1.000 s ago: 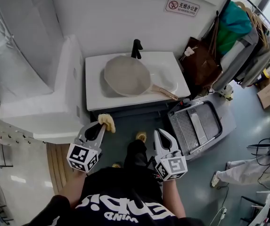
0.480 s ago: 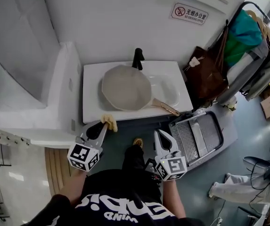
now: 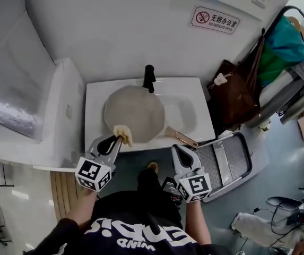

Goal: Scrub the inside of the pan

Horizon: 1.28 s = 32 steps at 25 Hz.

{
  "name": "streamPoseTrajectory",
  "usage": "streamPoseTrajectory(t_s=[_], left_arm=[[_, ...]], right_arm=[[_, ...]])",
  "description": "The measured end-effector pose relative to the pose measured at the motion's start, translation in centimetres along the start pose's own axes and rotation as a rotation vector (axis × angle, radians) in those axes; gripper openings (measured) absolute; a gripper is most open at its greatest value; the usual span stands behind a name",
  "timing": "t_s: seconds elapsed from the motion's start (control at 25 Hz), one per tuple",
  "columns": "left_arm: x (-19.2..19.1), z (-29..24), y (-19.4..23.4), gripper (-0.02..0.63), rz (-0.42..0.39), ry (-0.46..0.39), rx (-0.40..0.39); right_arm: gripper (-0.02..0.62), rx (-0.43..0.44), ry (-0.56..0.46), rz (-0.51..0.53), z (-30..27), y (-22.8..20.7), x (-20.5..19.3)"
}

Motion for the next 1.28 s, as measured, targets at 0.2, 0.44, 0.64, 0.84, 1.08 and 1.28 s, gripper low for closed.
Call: streamPoseTrajectory(t_s=[0.2,0.44,0.64,0.84,1.08,1.28], left_arm=[[1.4,-4.2,1.0,0.025,-0.003,0.009,0.016],[2.5,-8.9,2.0,0.025,-0.006,0.028,0.041],[2.9,-11.4,2.3,0.025,-0.002,0.026,0.060],[2.9,-11.9,3.3,0.025,0.014,0.041,0.066],[3.0,-12.5,4.4,0.025,0.013,0.049,0.032],[3.1,-13.3,4.8,0.025,0.013,0.051,-0.003]], right_arm=[[0.009,0.075,0.017,0.042,-2.9,-3.0,0.9],[0.009,0.117,0.025,0.072,-5.2,-7.4,1.9],[0.010,0.139,0.002,0.055,-6.6,-10.4,2.9],[0.011,0.170,-0.006,0.047,-8.2,-10.4,3.2],[0.011,0.175,0.019,0.074,-9.8,-9.9,3.4],[0.014,0.176,0.063,0.081,-10.5,-10.0,2.6]])
Point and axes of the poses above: the fingertips, and each gripper's own axes: z backward along the fingers, y to its left, x out of its top, the point moved 2 cm from there along z, backward along the fingers, and after that the axes turned 4 degrees about -x, right-handed, at the moved point
